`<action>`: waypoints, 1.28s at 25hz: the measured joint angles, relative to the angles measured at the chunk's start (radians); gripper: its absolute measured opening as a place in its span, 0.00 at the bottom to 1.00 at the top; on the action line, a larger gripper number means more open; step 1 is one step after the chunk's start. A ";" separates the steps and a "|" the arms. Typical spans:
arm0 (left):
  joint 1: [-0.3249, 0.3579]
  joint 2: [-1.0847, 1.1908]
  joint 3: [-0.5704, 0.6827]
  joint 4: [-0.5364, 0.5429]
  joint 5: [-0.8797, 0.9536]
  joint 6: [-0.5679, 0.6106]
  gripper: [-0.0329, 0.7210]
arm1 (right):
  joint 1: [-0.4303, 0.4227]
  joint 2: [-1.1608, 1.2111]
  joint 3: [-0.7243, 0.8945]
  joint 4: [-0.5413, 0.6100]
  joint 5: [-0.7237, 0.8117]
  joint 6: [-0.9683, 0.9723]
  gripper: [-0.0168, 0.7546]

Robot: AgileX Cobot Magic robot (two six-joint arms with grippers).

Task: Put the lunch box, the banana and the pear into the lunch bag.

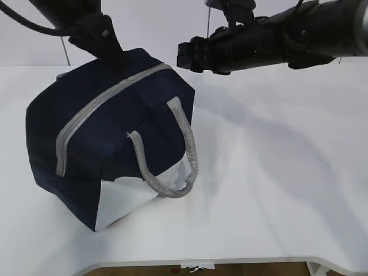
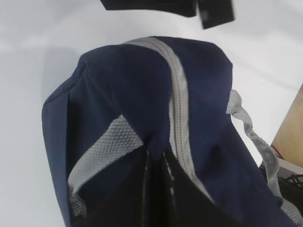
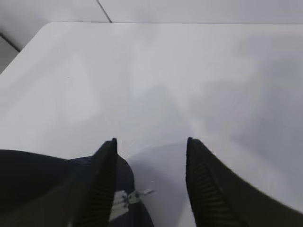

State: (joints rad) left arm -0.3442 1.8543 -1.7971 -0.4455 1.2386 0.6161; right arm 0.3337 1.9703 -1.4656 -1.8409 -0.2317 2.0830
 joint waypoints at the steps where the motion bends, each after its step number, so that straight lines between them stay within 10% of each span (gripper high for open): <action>1: 0.000 0.004 0.000 0.000 0.000 0.000 0.04 | 0.000 -0.011 0.000 0.000 -0.012 -0.019 0.50; 7: 0.000 0.010 0.000 0.000 -0.018 -0.045 0.11 | 0.000 -0.085 0.000 -0.005 -0.122 -0.154 0.51; 15: 0.000 0.010 0.000 0.079 -0.015 -0.174 0.55 | 0.000 -0.214 0.007 -0.005 -0.207 -0.176 0.51; 32: 0.000 -0.142 0.007 0.188 0.002 -0.345 0.58 | 0.000 -0.566 0.320 -0.005 -0.247 -0.207 0.51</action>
State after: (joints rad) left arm -0.3442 1.7124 -1.7905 -0.2574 1.2409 0.2707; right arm 0.3337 1.4041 -1.1455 -1.8463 -0.4790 1.8756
